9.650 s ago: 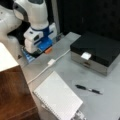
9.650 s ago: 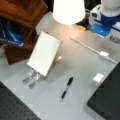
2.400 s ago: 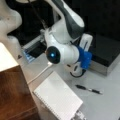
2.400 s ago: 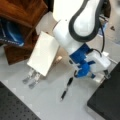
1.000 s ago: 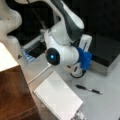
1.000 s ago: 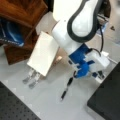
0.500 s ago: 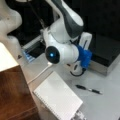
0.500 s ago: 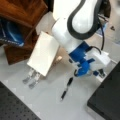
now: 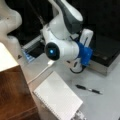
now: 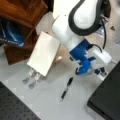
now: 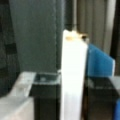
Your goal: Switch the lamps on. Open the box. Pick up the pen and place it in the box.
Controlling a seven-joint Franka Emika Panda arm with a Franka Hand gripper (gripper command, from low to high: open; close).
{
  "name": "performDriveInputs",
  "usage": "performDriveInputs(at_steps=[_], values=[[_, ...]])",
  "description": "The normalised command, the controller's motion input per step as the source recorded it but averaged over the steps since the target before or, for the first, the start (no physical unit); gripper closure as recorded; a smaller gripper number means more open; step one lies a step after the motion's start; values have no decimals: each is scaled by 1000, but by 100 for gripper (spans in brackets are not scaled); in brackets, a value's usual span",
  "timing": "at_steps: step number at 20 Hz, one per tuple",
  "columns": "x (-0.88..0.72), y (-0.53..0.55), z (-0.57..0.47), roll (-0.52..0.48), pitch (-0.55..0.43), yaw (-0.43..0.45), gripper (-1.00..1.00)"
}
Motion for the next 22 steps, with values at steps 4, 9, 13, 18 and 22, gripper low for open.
performDriveInputs(at_steps=[4, 9, 13, 18, 22], values=[[0, 422, 572, 77, 124, 163, 100], [-21, 386, 369, 30, 82, 150, 100], [-30, 343, 174, 10, 64, 113, 100], [-27, 381, 115, 45, 74, 67, 100], [-26, 491, 136, 84, 88, 33, 100]])
